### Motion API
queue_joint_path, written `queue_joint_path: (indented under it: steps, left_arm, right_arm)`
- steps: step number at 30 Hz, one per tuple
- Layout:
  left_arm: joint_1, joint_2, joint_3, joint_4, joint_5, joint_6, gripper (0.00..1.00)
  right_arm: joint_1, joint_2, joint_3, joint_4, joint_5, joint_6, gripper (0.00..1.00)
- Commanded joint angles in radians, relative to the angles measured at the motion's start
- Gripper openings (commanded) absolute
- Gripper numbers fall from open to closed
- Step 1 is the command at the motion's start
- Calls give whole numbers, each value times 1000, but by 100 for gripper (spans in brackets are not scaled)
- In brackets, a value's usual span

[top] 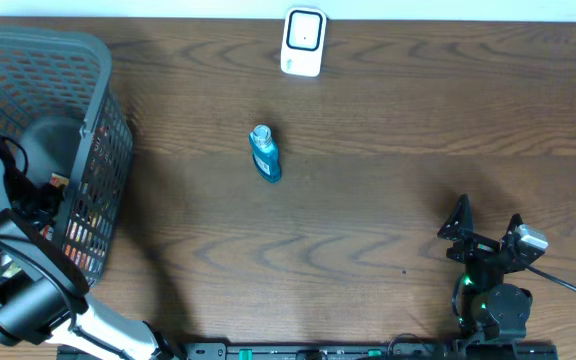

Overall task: Scan the item barcode
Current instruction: 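Reach the left gripper into the basket and grasp the orange box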

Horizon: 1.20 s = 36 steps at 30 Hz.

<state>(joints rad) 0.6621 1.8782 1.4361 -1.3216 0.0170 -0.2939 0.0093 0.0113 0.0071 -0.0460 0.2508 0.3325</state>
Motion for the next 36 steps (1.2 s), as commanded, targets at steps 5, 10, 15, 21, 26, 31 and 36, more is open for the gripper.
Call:
queue_joint_path:
  steps: [5,10,15,21,26,31,36]
  left_arm:
    - [-2,5,-45,49,-2,28,91]
    - [-2,5,-56,71,-2,28,73]
    - [-2,5,-107,94,-5,28,42]
    - [-2,4,-122,69,-5,27,7]
    - [-2,3,-54,11,-1,15,7]
    - [-2,3,151,-93,-1,-26,7]
    - [-2,1,343,-168,-1,-26,7]
  right_arm:
    - [-4,-5,-1,-5,2,3,99]
    - [-4,-5,-1,-5,2,3,99]
    - [-4,-5,-1,-5,2,3,99]
    - [-4,-5,-1,-5,2,3,99]
    - [-4,-5,-1,-5,2,3,99]
    - [-4,-5,-1,-5,2,3,99]
    - [-4,-5,-1,-5,2,3,99]
